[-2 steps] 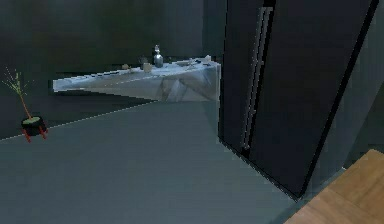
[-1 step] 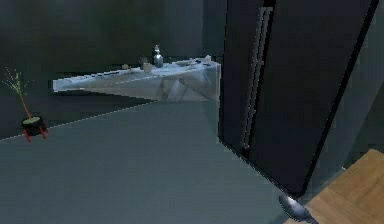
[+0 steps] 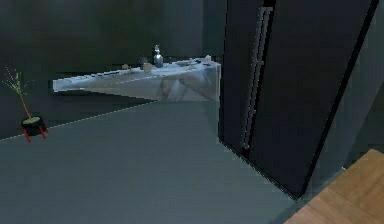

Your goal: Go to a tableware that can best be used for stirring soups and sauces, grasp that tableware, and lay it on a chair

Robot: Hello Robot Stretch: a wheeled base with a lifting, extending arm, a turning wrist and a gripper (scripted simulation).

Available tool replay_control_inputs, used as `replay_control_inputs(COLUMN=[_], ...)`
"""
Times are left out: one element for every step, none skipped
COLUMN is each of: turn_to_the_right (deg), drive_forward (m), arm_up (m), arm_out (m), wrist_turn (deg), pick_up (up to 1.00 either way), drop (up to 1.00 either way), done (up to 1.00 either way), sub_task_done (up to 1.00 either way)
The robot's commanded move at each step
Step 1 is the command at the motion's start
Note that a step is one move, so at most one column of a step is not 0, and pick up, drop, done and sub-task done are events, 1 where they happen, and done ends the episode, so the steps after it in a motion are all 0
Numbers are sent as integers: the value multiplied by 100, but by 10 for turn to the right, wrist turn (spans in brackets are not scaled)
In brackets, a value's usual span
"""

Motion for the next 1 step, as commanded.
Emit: replay_control_inputs(turn_to_the_right=[0], drive_forward=[0], arm_up=[0], arm_out=[-10], wrist_turn=[0], pick_up=[0], drop=[0], done=[0], sub_task_done=[0])
